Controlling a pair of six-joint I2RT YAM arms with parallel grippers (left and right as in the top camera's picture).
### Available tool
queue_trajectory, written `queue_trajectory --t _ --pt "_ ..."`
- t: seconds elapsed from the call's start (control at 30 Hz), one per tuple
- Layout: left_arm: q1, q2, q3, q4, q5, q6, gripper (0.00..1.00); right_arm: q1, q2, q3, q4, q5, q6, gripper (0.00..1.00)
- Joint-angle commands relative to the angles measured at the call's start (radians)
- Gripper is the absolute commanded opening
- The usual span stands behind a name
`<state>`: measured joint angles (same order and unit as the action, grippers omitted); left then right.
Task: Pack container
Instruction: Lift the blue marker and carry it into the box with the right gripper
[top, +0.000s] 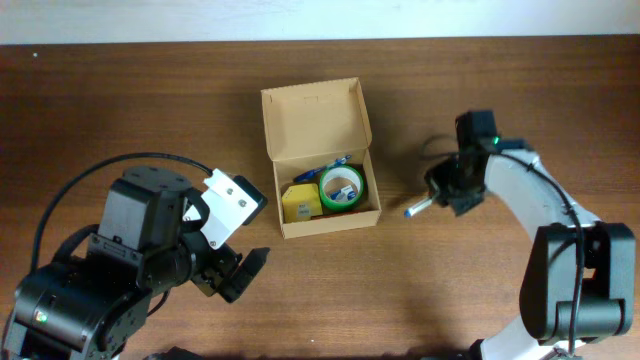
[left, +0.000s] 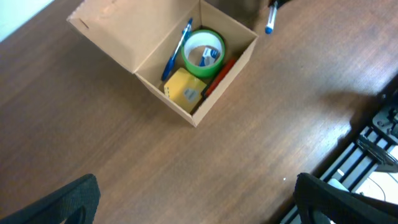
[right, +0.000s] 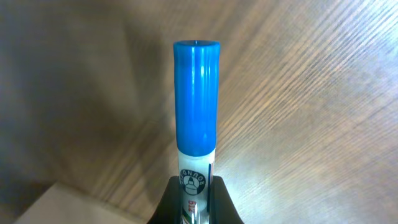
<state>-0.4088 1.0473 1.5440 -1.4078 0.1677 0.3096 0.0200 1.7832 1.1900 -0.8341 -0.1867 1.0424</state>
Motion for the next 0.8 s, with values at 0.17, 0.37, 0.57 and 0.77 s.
queue_trajectory --t 0.17,0.37,0.57,0.77 --pt "0.006 -0.002 0.000 0.002 0.000 -0.010 1.00 0.072 -0.006 0.437 -0.230 -0.044 -0.454 0.04" --pt "0.006 -0.002 0.000 0.002 0.000 -0.010 1.00 0.260 -0.006 0.565 -0.255 -0.046 -0.759 0.04" --pt "0.006 -0.002 0.000 0.002 0.000 -0.010 1.00 0.455 -0.005 0.564 -0.259 -0.038 -1.406 0.04" --pt "0.006 -0.002 0.000 0.002 0.000 -0.010 1.00 0.510 0.079 0.562 -0.286 -0.043 -1.791 0.04"
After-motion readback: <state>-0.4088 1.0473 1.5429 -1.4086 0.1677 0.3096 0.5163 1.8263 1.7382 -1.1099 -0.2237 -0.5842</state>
